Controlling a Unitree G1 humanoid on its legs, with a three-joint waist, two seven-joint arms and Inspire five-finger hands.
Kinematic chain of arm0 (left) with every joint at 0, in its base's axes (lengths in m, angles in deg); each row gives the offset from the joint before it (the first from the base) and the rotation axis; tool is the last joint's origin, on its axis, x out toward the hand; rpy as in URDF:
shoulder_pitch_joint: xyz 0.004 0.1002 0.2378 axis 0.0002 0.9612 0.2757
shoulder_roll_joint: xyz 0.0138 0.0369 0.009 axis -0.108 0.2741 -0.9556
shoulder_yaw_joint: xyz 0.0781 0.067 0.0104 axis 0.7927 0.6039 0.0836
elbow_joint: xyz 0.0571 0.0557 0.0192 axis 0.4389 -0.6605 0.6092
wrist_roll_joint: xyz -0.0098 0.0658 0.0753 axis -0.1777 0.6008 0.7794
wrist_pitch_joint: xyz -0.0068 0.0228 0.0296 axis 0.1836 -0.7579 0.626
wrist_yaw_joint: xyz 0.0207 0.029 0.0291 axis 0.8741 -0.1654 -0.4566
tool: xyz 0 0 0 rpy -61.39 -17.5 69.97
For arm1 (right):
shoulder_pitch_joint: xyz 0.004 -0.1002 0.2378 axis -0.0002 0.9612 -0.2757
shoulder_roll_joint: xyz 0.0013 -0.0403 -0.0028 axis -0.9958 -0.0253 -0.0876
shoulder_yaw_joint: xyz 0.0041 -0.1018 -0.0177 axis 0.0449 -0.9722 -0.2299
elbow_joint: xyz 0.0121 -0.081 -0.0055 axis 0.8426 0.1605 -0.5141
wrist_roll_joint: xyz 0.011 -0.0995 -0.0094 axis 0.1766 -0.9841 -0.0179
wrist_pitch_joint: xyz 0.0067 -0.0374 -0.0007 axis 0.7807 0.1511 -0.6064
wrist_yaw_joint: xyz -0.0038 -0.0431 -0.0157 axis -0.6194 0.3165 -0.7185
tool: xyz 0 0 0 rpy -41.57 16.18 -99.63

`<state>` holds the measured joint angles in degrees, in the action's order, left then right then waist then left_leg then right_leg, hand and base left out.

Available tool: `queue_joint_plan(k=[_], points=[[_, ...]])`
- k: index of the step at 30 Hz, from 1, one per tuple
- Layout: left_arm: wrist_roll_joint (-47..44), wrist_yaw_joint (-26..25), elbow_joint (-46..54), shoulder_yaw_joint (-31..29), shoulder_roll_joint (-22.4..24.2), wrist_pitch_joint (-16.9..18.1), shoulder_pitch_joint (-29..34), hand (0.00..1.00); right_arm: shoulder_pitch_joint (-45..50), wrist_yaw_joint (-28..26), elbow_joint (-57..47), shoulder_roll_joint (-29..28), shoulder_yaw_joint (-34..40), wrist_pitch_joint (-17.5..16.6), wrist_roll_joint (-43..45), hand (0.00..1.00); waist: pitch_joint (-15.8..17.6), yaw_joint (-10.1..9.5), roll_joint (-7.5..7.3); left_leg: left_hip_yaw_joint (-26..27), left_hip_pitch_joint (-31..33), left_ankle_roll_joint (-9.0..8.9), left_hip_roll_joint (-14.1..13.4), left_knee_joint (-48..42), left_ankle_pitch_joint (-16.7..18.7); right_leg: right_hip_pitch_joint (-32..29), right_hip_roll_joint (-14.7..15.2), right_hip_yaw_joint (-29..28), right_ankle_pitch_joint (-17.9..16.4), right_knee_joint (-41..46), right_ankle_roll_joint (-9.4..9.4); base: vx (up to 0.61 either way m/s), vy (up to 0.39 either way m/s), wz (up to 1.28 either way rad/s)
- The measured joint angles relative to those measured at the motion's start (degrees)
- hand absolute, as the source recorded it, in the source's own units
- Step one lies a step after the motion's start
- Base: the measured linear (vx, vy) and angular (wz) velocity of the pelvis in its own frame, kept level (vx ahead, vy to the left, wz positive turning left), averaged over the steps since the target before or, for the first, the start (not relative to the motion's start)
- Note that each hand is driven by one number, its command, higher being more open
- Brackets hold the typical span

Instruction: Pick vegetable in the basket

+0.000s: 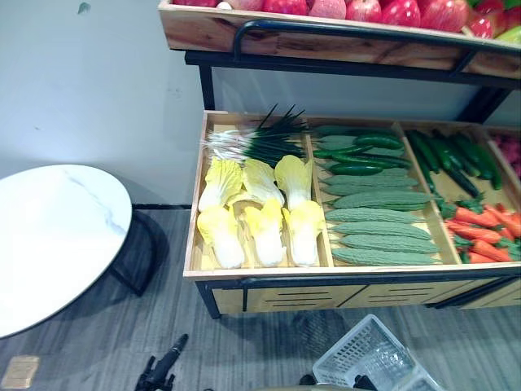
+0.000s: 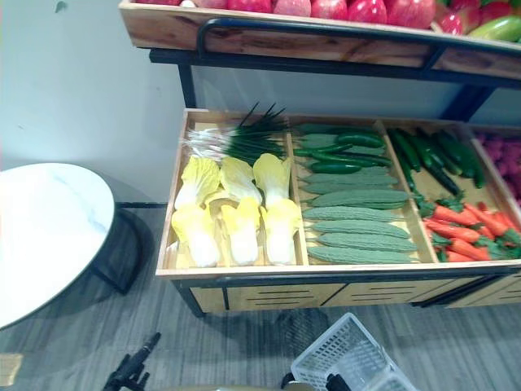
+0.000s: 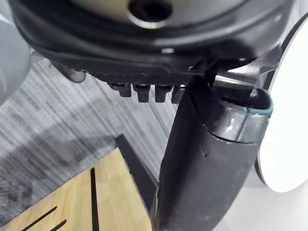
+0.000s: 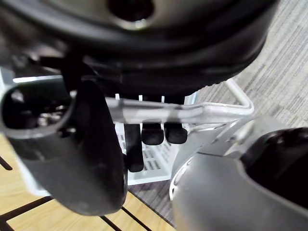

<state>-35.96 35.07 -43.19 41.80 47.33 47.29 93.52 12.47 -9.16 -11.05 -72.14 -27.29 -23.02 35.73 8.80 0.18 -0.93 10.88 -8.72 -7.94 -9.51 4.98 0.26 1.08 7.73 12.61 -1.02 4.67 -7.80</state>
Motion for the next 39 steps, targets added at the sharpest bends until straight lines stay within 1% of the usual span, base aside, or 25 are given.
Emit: queue_joint_plan(k=[2, 3, 5, 8, 9, 12, 13, 15, 17, 18, 20, 21, 22, 23, 26, 28, 30, 32, 33, 36, 37, 39], points=[[0.0, 0.7, 0.0, 0.6, 2.3, -0.3, 0.0, 1.00, -0.8, 0.1, -0.1, 2.0, 0.1, 0.2, -0.1, 0.00, -0.2, 0.06, 0.79, 1.2, -0.3, -0.71, -0.3, 0.0, -0.4, 1.4, -0.3, 1.1, -0.1, -0.8, 0.25, 0.11, -0.061, 0.27], [0.0, 0.9, 0.0, 0.9, 2.6, -0.3, 0.0, 1.00, -0.9, 0.1, -0.1, 2.3, 0.1, 0.2, -0.1, 0.00, -0.2, 0.05, 0.78, 1.4, -0.3, -0.76, -0.3, 0.0, -0.5, 1.9, -0.4, 1.5, -0.2, -1.1, 0.43, 0.08, -0.035, 0.23], [0.0, 1.6, 0.1, 1.5, 2.7, -0.1, 0.0, 1.00, -1.9, 0.0, -0.2, 3.0, 0.0, -0.1, -0.1, 0.00, -0.2, -0.03, 0.51, 1.6, -0.5, -0.78, -0.5, 0.0, -0.5, 2.7, -0.7, 2.0, -0.3, -1.8, 0.66, 0.04, -0.010, 0.12], [-0.7, 1.2, -0.1, 1.5, 1.8, 0.0, 0.2, 1.00, -2.2, -0.8, -0.2, 3.3, -1.2, -0.1, -0.1, 0.00, 0.0, -0.15, -0.44, 1.7, -0.4, -0.77, -0.4, 0.0, -0.5, 2.7, -0.8, 2.5, -0.4, -2.0, 0.68, 0.02, 0.007, 0.07], [-2.6, 0.3, -0.1, 0.6, 1.6, 0.5, 0.4, 1.00, -2.1, -1.4, -0.2, 3.1, -1.8, -0.1, -0.1, 0.00, -0.2, -0.13, -0.81, 1.7, -0.3, -0.76, -0.2, 0.0, -0.5, 2.7, -0.7, 2.7, -0.4, -2.1, 0.68, -0.01, 0.015, 0.05], [-5.5, -1.6, -0.1, -2.4, 1.5, 3.1, 0.5, 1.00, -2.2, -1.7, -0.1, 2.5, -2.2, -0.1, -0.1, 0.00, -0.3, -0.18, -0.98, 1.7, -0.3, -0.72, -0.1, 0.0, -0.6, 2.8, -0.5, 3.0, -0.4, -2.1, 0.68, -0.03, 0.023, 0.04], [-6.7, -2.5, -0.1, -3.8, 1.4, 4.6, 0.4, 1.00, -2.3, -2.0, -0.1, 2.5, -2.2, 0.0, -0.1, 0.00, -0.2, -0.20, -0.91, 1.7, -0.3, -0.66, 0.0, 0.0, -0.6, 2.9, -0.5, 3.1, -0.4, -2.1, 0.69, -0.07, 0.016, 0.05], [-8.6, -4.8, 0.8, -11.0, 1.1, 7.8, 0.4, 1.00, -2.6, -2.4, 0.4, 2.4, -2.2, 0.4, -0.1, 0.00, -0.3, -0.22, -0.56, 1.7, -0.2, -0.49, -0.2, 0.0, -0.7, 3.1, -0.5, 3.4, -0.4, -2.1, 0.80, -0.09, 0.012, 0.06], [-7.1, -7.5, 2.8, -16.8, 0.6, 11.1, 0.4, 1.00, -2.5, -2.4, 0.4, 2.6, -2.1, 1.0, -0.1, 0.00, -0.5, -0.24, -0.23, 1.6, -0.1, -0.38, -0.2, 0.0, -1.0, 3.1, -0.6, 3.8, -0.3, -2.1, 0.96, -0.08, 0.005, 0.09], [-5.7, -9.0, 5.1, -20.9, -0.5, 13.0, 0.7, 1.00, -2.3, -2.4, 0.4, 2.8, -2.1, 1.5, -0.1, 0.00, -0.5, -0.28, 0.03, 1.4, 0.0, -0.26, -0.3, 0.0, -1.2, 3.1, -0.6, 4.2, -0.3, -2.1, 1.06, -0.07, 0.004, 0.09], [-4.8, -10.1, 7.4, -23.4, -1.6, 14.2, 0.8, 1.00, -1.8, -2.4, 0.3, 2.9, -2.1, 1.6, -0.1, 0.00, -0.7, -0.59, 0.25, 1.4, 0.1, -0.25, -0.4, 0.0, -1.2, 3.1, -0.7, 4.2, -0.2, -2.2, 1.17, -0.07, 0.006, 0.04], [-4.0, -11.1, 10.8, -26.6, -3.0, 15.1, 0.8, 1.00, -1.1, -2.4, 0.3, 3.1, -2.1, 1.7, -0.1, 0.00, -1.0, -1.07, 0.63, 1.5, 0.4, -0.24, -0.5, 0.1, -1.2, 3.1, -0.8, 4.3, -0.2, -2.2, 1.22, -0.06, 0.009, 0.01], [-3.7, -11.6, 12.1, -27.8, -3.6, 15.5, 0.8, 1.00, -0.9, -2.4, 0.3, 3.2, -2.1, 1.8, -0.1, 0.00, -1.2, -1.19, 0.82, 1.5, 0.5, -0.24, -0.5, 0.1, -1.2, 3.1, -0.8, 4.3, -0.2, -2.3, 1.26, -0.06, 0.013, 0.03], [-2.7, -12.2, 14.8, -30.3, -4.3, 16.2, 0.6, 1.00, -0.4, -2.4, 0.3, 3.4, -2.1, 2.2, -0.1, 0.00, -1.7, -1.24, 0.74, 1.5, 0.6, -0.24, -0.5, 0.3, -1.2, 3.1, -0.8, 4.5, -0.1, -2.6, 1.33, -0.02, 0.013, 0.03], [0.6, -12.0, 21.6, -33.0, -6.4, 17.0, 0.4, 1.00, 0.5, -2.4, 0.2, 3.5, -2.1, 2.3, -0.3, 0.00, -2.4, -1.64, 0.97, 1.9, 0.8, -0.24, -0.5, 0.3, -1.2, 3.3, -0.9, 4.5, 0.4, -3.6, 1.35, 0.00, 0.000, 0.00], [1.1, -11.0, 24.9, -32.9, -7.5, 16.8, -0.1, 1.00, 0.5, -2.5, 0.2, 3.5, -2.1, 2.4, -0.8, 0.00, -2.7, -1.83, 1.08, 2.6, 0.9, -0.25, -0.5, 0.3, -1.2, 3.5, -1.0, 4.2, 1.0, -4.4, 1.36, 0.00, 0.032, -0.07], [3.7, -9.8, 28.4, -30.9, -8.9, 15.9, -0.3, 1.00, 0.9, -2.6, -0.2, 3.4, -2.2, 2.4, -2.4, 0.00, -3.2, -1.88, 1.16, 3.1, 0.8, -0.26, -0.4, 0.3, -1.2, 4.0, -1.1, 4.2, 1.3, -5.2, 1.40, 0.00, 0.026, -0.04], [7.3, -6.7, 33.6, -27.0, -11.7, 12.7, -0.8, 1.00, 1.4, -2.9, -0.3, 3.4, -2.5, 2.4, -2.8, 0.00, -4.1, -2.52, 1.37, 4.7, 0.6, -0.27, -0.5, 0.3, -1.2, 4.1, -1.4, 3.7, 1.7, -6.1, 1.52, 0.00, 0.021, -0.09], [7.6, -5.8, 34.8, -25.9, -12.5, 11.6, -1.3, 1.00, 1.4, -2.9, -0.3, 3.4, -2.8, 2.4, -2.9, 0.00, -4.2, -2.65, 1.47, 4.8, 0.6, -0.28, -0.6, 0.3, -1.2, 4.1, -1.4, 3.6, 1.7, -6.2, 1.57, -0.01, 0.018, -0.13], [10.6, -1.1, 40.7, -21.0, -16.6, 5.7, -3.1, 1.00, 1.4, -3.7, -1.1, 4.0, -3.5, 2.4, -4.6, 0.00, -4.6, -2.78, 2.05, 6.6, 0.0, -0.30, -0.7, 0.3, -1.2, 4.2, -1.7, 2.5, 2.1, -6.7, 1.86, -0.02, 0.012, -0.18], [11.1, -0.4, 41.9, -19.8, -17.1, 4.6, -3.8, 1.00, 1.5, -3.8, -1.3, 4.2, -3.9, 2.4, -4.6, 0.00, -4.7, -2.79, 2.04, 6.8, 0.0, -0.30, -0.7, 0.3, -1.2, 4.2, -1.7, 2.4, 2.2, -6.8, 1.89, -0.03, 0.011, -0.12], [12.4, 1.6, 45.9, -16.3, -17.8, 0.7, -5.7, 1.00, 1.4, -3.9, -1.4, 4.8, -4.4, 2.4, -4.7, 0.00, -4.7, -2.80, 2.56, 7.2, 0.0, -0.29, -0.6, 0.1, -1.3, 4.2, -1.8, 2.0, 3.0, -7.9, 1.95, -0.03, 0.016, -0.11]])
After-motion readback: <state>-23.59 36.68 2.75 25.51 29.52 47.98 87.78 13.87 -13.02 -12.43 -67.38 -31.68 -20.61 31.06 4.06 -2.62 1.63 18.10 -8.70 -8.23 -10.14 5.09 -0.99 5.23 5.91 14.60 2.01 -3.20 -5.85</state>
